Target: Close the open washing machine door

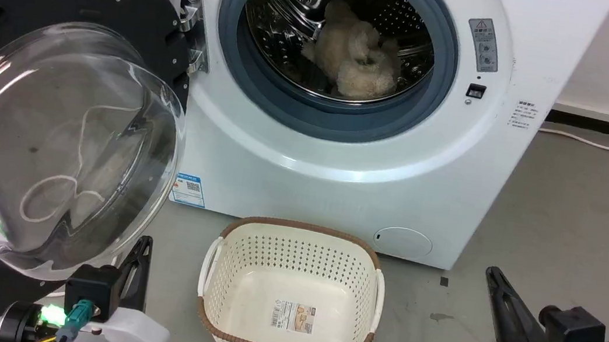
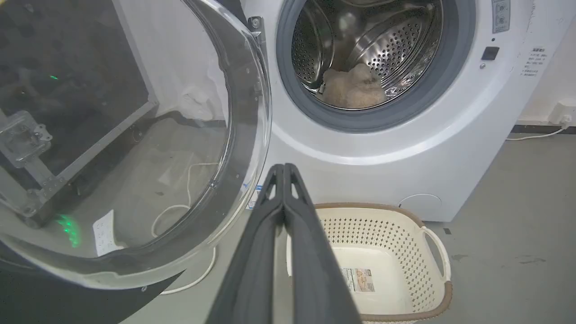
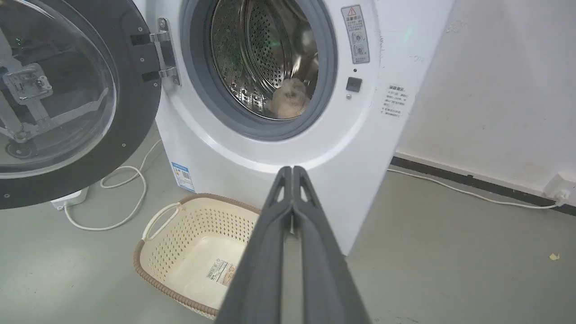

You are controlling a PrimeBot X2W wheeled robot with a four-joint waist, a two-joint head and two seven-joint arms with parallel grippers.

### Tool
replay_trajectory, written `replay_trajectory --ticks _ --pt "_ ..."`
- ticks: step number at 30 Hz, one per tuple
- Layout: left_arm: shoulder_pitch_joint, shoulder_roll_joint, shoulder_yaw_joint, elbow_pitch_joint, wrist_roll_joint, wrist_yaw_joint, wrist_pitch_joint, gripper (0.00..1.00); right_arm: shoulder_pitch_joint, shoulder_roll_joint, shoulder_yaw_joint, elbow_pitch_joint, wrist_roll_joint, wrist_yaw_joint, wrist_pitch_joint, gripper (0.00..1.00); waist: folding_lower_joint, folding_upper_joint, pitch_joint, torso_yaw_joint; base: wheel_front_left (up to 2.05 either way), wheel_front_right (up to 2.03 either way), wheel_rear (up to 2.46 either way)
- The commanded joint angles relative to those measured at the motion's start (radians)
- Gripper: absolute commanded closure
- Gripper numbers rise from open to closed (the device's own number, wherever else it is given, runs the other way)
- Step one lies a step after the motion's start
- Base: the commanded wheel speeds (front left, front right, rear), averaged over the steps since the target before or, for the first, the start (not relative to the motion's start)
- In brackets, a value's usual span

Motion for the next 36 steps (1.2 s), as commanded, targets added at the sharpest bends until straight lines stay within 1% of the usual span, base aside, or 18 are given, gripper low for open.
replay_trajectory --ticks 1,30,31,36 --pt "-0.015 0.0 0.001 -0.004 0.003 -0.004 0.0 1.0 0.018 0.005 -0.002 -0.006 -0.005 0.001 0.001 1.0 0.0 0.0 0.0 0.0 0.0 0.0 0.0" --pt "-0.015 0.0 0.001 -0.004 0.003 -0.004 0.0 1.0 0.018 0.005 -0.002 -0.006 -0.005 0.001 0.001 1.0 0.0 0.0 0.0 0.0 0.0 0.0 0.0" --pt "0.0 0.0 0.0 0.0 0.0 0.0 0.0 0.0 0.0 0.0 0.0 0.0 0.0 0.0 0.0 0.0 0.0 0.0 0.0 0.0 0.0 0.0 0.0" --pt "0.0 0.0 -0.002 0.001 0.0 0.002 -0.004 0.0 0.0 0.0 0.001 0.001 0.005 0.0 -0.004 0.0 0.0 0.0 0.0 0.0 0.0 0.0 0.0"
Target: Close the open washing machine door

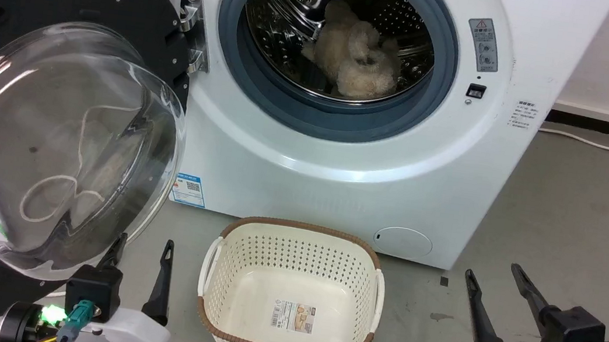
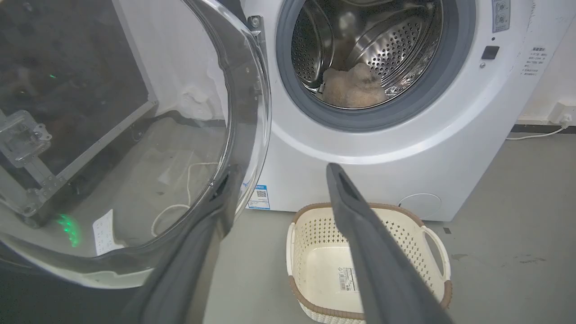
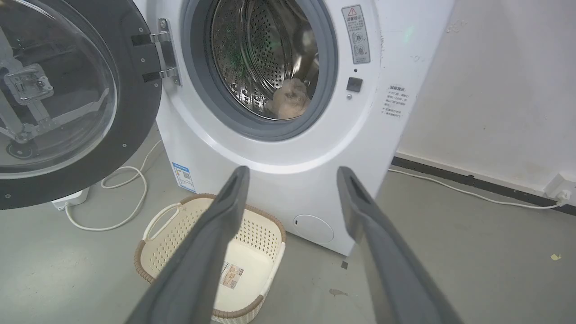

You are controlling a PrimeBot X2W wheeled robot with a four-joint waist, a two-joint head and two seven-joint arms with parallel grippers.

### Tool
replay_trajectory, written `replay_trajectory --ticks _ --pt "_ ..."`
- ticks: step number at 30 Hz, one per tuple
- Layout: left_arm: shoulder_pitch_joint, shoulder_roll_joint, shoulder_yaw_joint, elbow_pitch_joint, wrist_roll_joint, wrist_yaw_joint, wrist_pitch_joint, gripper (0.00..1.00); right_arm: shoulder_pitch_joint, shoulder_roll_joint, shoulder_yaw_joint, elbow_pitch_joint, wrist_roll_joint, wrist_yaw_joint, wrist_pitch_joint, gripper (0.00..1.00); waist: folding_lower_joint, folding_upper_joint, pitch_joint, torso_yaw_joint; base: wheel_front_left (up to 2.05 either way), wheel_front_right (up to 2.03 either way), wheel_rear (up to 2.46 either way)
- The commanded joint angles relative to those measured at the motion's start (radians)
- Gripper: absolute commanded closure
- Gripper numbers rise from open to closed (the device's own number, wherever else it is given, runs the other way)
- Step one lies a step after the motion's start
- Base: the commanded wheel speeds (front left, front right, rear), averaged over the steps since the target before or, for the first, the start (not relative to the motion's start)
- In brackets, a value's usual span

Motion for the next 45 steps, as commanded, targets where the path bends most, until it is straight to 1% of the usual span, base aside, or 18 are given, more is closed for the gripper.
replay_trajectory --ticks 1,9,15,18,19,23,31,38,45 --pt "-0.001 0.0 -0.001 0.0 0.001 0.001 -0.006 0.0 0.002 0.0 -0.001 0.001 0.007 0.0 -0.006 0.0 0.0 -0.0001 0.0 0.0 0.0 0.0 0.0" --pt "0.0 0.002 -0.007 0.0 0.001 0.003 -0.023 0.0 0.007 0.0 -0.007 0.005 0.018 0.0 -0.023 0.0 0.0 -0.0001 -0.001 0.008 0.0 0.0 0.0" --pt "0.001 0.005 -0.013 0.001 0.001 0.004 -0.035 0.0 0.014 0.001 -0.008 0.004 0.027 0.0 -0.035 0.0 0.0 -0.0001 -0.004 0.028 0.0 0.0 0.0" --pt "0.002 0.007 -0.016 0.001 0.001 0.005 -0.041 0.0 0.018 0.001 -0.005 0.006 0.031 0.0 -0.041 0.0 0.0 -0.0001 -0.007 0.044 0.0 0.0 0.0" --pt "0.003 0.009 -0.019 0.001 0.001 0.006 -0.048 0.0 0.022 0.001 0.001 0.008 0.032 0.0 -0.048 0.0 0.0 -0.0001 -0.01 0.066 0.0 0.0 0.0" --pt "0.005 0.013 -0.025 0.0 0.002 0.006 -0.056 0.0 0.025 0.001 0.01 0.01 0.035 0.0 -0.056 0.0 0.0 -0.0001 -0.014 0.099 0.0 0.0 0.0" --pt "0.02 0.016 -0.021 -0.019 0.0 0.025 -0.073 0.0 0.001 -0.004 0.06 0.029 0.033 0.0 -0.072 0.0 0.0 -0.0001 -0.002 0.145 0.0 0.0 0.0" --pt "0.04 0.016 -0.016 -0.042 -0.002 0.046 -0.087 0.0 -0.03 -0.016 0.109 0.053 0.05 0.0 -0.087 0.0 0.0 -0.0001 0.007 0.18 -0.04 -0.04 -0.04" --pt "0.053 0.021 -0.016 -0.055 -0.001 0.058 -0.102 0.0 -0.043 -0.025 0.143 0.068 0.066 0.0 -0.102 0.0 0.0 -0.0001 0.006 0.208 -0.08 -0.08 -0.08"
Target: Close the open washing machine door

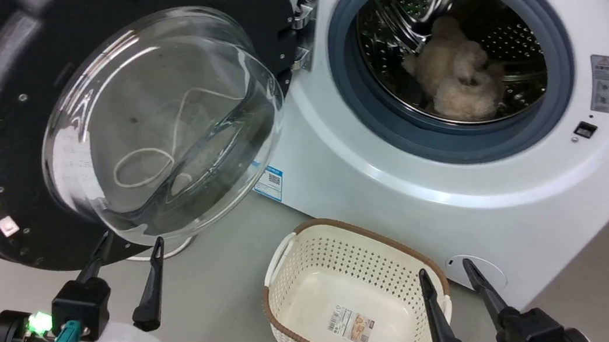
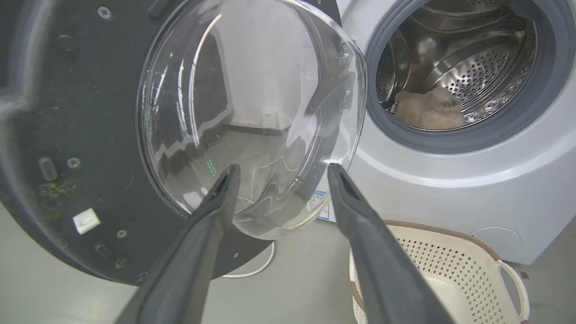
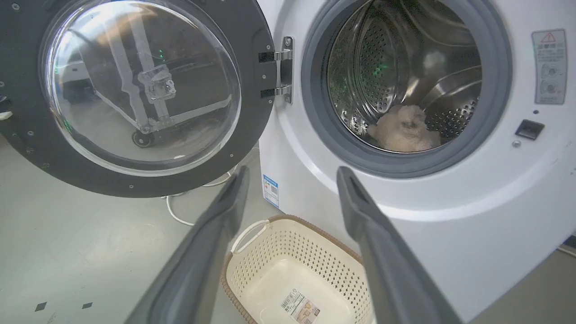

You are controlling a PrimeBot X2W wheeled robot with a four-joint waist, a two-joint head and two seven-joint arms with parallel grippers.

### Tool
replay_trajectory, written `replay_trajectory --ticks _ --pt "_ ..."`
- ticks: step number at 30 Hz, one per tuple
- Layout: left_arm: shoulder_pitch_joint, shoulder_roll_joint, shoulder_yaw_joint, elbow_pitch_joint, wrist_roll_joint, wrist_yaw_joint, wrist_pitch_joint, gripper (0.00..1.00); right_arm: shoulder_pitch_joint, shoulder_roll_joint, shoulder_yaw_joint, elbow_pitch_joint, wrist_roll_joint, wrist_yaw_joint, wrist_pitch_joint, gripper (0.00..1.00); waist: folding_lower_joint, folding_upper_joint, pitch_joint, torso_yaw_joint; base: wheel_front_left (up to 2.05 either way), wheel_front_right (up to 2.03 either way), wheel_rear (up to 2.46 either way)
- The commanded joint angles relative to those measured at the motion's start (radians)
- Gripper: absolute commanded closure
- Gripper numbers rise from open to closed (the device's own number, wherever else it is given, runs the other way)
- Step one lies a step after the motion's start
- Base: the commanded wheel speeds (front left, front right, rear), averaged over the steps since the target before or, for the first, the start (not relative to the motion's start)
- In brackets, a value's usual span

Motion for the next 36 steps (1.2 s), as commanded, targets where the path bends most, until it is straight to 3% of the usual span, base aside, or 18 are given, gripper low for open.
replay_trajectory --ticks 1,36 --pt "0.016 0.005 0.001 -0.007 -0.001 0.006 -0.014 0.0 -0.015 -0.008 0.011 0.008 0.01 0.0 -0.012 0.0 -0.0001 0.0 -0.001 0.008 0.0 0.0 0.0" --pt "0.072 0.026 0.012 -0.057 -0.01 0.061 -0.087 0.0 -0.031 -0.036 0.14 0.066 0.058 0.001 -0.085 0.0 -0.0001 0.0 0.003 0.157 0.0 0.0 0.0"
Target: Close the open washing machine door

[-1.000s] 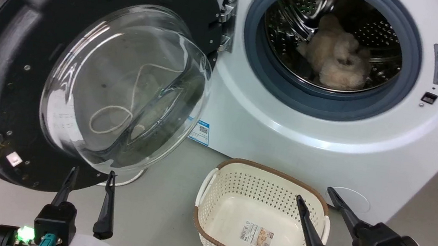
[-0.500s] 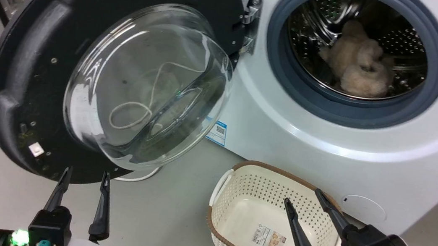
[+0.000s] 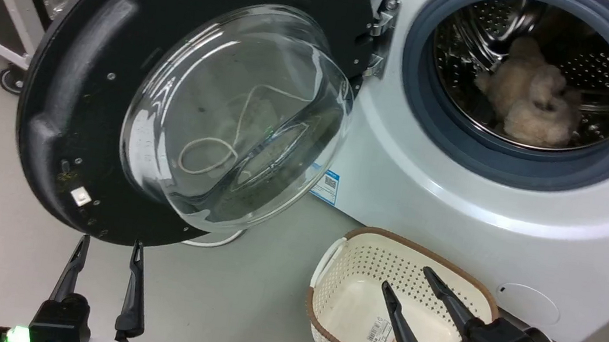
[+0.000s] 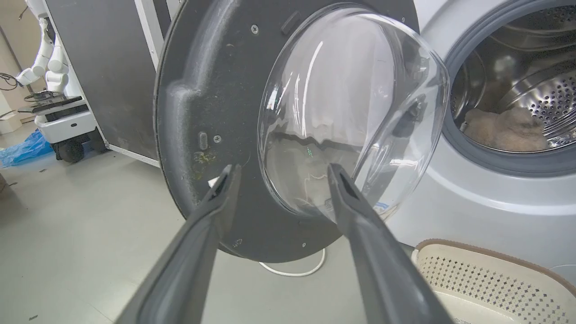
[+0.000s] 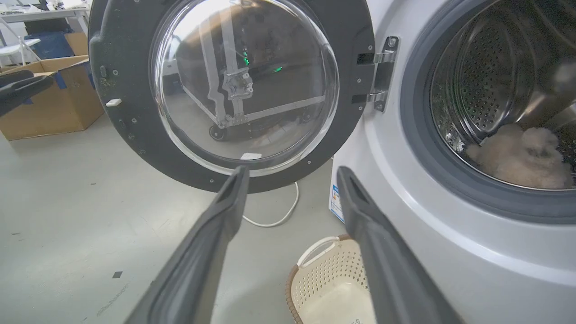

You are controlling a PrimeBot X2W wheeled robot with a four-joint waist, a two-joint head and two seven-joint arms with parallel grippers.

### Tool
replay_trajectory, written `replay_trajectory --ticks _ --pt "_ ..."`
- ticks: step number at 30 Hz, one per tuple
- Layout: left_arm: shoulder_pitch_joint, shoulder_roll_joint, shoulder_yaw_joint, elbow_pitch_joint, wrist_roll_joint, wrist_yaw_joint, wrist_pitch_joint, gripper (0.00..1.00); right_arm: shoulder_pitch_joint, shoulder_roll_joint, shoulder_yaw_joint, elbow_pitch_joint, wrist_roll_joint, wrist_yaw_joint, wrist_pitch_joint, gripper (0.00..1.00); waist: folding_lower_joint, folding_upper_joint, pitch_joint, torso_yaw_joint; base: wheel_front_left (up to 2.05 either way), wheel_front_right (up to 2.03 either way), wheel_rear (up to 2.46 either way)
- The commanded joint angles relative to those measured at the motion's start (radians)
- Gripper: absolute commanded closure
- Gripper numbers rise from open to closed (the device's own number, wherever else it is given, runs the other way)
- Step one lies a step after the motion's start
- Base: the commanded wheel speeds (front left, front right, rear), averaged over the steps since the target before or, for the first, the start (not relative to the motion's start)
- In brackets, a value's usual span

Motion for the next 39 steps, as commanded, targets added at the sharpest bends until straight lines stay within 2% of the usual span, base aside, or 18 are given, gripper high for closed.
replay_trajectory --ticks 1,9,10,11,19,24,30,32,39 --pt "0.018 0.006 0.004 -0.007 -0.002 0.007 -0.01 0.0 -0.013 -0.008 0.009 0.007 0.008 0.001 -0.01 0.0 0.0 0.0 0.0 0.007 0.0 0.0 0.0" --pt "0.03 0.008 0.007 -0.006 -0.005 0.01 -0.027 0.0 -0.015 -0.009 0.03 0.019 0.017 0.001 -0.027 0.0 0.0 0.0 0.0 0.04 0.0 0.0 0.0" --pt "0.032 0.009 0.007 -0.002 -0.007 0.009 -0.029 0.57 -0.015 -0.009 0.032 0.02 0.018 0.001 -0.029 0.0 0.0 0.0 0.0 0.044 0.0 0.0 0.0" --pt "0.031 0.01 0.007 -0.001 -0.009 0.006 -0.031 1.0 -0.014 -0.009 0.034 0.021 0.019 0.001 -0.031 0.0 0.0 0.0 0.0 0.048 0.0 0.0 0.0" --pt "-0.016 0.026 0.071 -0.062 -0.06 -0.026 -0.048 1.0 0.011 -0.003 0.021 0.019 0.022 0.001 -0.047 0.0 0.0 0.0 -0.002 0.079 0.0 0.0 0.0" --pt "-0.093 0.063 0.144 -0.082 -0.119 -0.082 -0.058 1.0 0.047 0.008 -0.01 0.013 0.01 0.001 -0.058 0.0 0.0 0.0 0.003 0.096 0.0 0.0 0.0" --pt "-0.238 0.101 0.311 -0.039 -0.316 -0.127 -0.056 1.0 0.034 0.001 0.0 0.002 0.0 0.001 -0.07 0.0 0.0 0.0 0.06 0.045 0.0 0.0 0.0" --pt "-0.307 0.122 0.366 0.011 -0.418 -0.134 -0.007 1.0 0.024 -0.007 0.001 0.0 0.002 0.001 -0.074 0.0 0.0 0.0 0.082 0.032 0.0 0.0 0.0" --pt "-0.513 0.247 0.527 0.276 -0.689 -0.121 0.21 1.0 -0.013 -0.031 0.033 0.01 0.015 0.001 -0.089 0.0 0.0 0.0 0.139 -0.016 0.0 0.0 0.0"
